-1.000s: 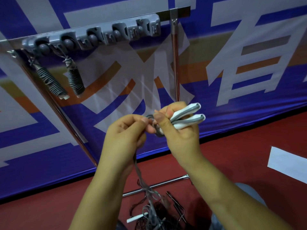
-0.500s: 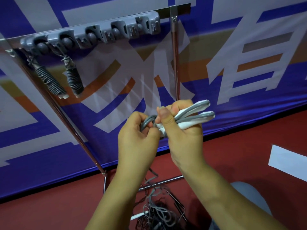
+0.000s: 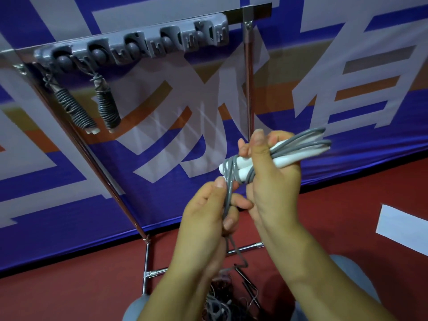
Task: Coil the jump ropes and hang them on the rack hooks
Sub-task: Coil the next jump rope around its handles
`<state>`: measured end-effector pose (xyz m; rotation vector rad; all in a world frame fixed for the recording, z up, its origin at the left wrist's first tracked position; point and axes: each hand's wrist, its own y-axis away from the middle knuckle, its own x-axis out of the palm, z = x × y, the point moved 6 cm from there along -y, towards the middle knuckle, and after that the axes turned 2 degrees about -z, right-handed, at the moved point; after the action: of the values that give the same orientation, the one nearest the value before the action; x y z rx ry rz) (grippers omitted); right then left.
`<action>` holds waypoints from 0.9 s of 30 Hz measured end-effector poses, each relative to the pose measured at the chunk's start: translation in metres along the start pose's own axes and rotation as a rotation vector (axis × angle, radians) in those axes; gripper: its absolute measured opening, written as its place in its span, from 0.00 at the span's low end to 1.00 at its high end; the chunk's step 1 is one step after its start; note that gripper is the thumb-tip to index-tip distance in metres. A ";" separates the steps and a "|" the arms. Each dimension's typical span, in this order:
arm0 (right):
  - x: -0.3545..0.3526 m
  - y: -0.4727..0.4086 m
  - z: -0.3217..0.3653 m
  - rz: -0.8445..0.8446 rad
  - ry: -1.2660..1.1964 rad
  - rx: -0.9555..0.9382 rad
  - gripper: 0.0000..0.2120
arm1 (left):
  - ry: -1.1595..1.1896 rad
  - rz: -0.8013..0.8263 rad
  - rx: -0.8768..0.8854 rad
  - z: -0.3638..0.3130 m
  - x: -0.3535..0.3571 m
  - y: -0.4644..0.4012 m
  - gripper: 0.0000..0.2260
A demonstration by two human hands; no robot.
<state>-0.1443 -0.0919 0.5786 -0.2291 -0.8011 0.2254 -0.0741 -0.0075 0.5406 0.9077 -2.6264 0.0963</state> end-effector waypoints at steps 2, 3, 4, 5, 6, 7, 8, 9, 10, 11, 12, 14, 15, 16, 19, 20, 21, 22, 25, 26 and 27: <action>0.000 -0.001 -0.003 -0.025 -0.009 0.045 0.10 | 0.148 0.056 -0.161 0.009 0.003 -0.001 0.12; 0.000 0.000 -0.003 -0.039 -0.001 0.060 0.10 | 0.205 0.079 -0.222 0.013 0.004 -0.001 0.12; -0.001 0.000 -0.005 -0.048 0.001 0.073 0.10 | 0.252 0.101 -0.269 0.016 0.004 -0.001 0.12; -0.002 -0.001 -0.007 -0.050 -0.009 0.093 0.10 | 0.290 0.123 -0.307 0.019 0.004 -0.002 0.11; -0.002 -0.001 -0.010 -0.048 -0.030 0.122 0.09 | 0.318 0.143 -0.333 0.021 0.003 -0.004 0.10; -0.001 -0.002 -0.012 -0.041 -0.055 0.150 0.08 | 0.342 0.164 -0.349 0.023 0.002 -0.005 0.09; 0.000 -0.002 -0.012 -0.029 -0.079 0.168 0.08 | 0.369 0.199 -0.357 0.025 0.002 -0.007 0.09; 0.001 -0.003 -0.012 -0.021 -0.102 0.185 0.08 | 0.397 0.250 -0.359 0.027 0.003 -0.009 0.09; 0.002 -0.003 -0.013 -0.017 -0.120 0.207 0.08 | 0.415 0.307 -0.352 0.028 0.004 -0.010 0.10; 0.002 -0.003 -0.015 -0.019 -0.137 0.237 0.08 | 0.412 0.352 -0.336 0.029 0.005 -0.010 0.11; 0.002 -0.003 -0.016 -0.025 -0.160 0.272 0.08 | 0.392 0.377 -0.314 0.030 0.005 -0.011 0.13; 0.001 -0.002 -0.019 -0.027 -0.240 0.344 0.09 | 0.317 0.395 -0.247 0.029 0.001 -0.013 0.15; 0.002 -0.001 -0.020 -0.020 -0.279 0.379 0.09 | 0.267 0.401 -0.200 0.026 0.000 -0.014 0.16; 0.002 -0.001 -0.021 -0.009 -0.305 0.409 0.08 | 0.203 0.403 -0.148 0.022 -0.002 -0.016 0.17; 0.005 0.002 -0.020 0.030 -0.317 0.461 0.08 | 0.005 0.379 -0.009 0.011 -0.009 -0.019 0.19; 0.007 0.003 -0.019 0.049 -0.320 0.477 0.08 | -0.067 0.361 0.030 0.007 -0.011 -0.020 0.19; 0.009 0.005 -0.018 0.067 -0.329 0.501 0.08 | -0.148 0.334 0.072 0.004 -0.016 -0.022 0.19; 0.012 0.007 -0.018 0.081 -0.341 0.536 0.08 | -0.239 0.303 0.117 0.000 -0.021 -0.024 0.18; 0.023 0.021 -0.015 0.203 -0.360 0.651 0.06 | -0.507 0.179 0.202 -0.010 -0.037 -0.031 0.15; 0.025 0.026 -0.015 0.262 -0.334 0.671 0.07 | -0.530 0.135 0.200 -0.013 -0.043 -0.034 0.17; 0.024 0.029 -0.016 0.305 -0.296 0.684 0.08 | -0.529 0.093 0.184 -0.018 -0.048 -0.038 0.14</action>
<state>-0.1196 -0.0596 0.5765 0.3393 -0.9331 0.8158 -0.0105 -0.0060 0.5378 0.9773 -3.1947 0.1400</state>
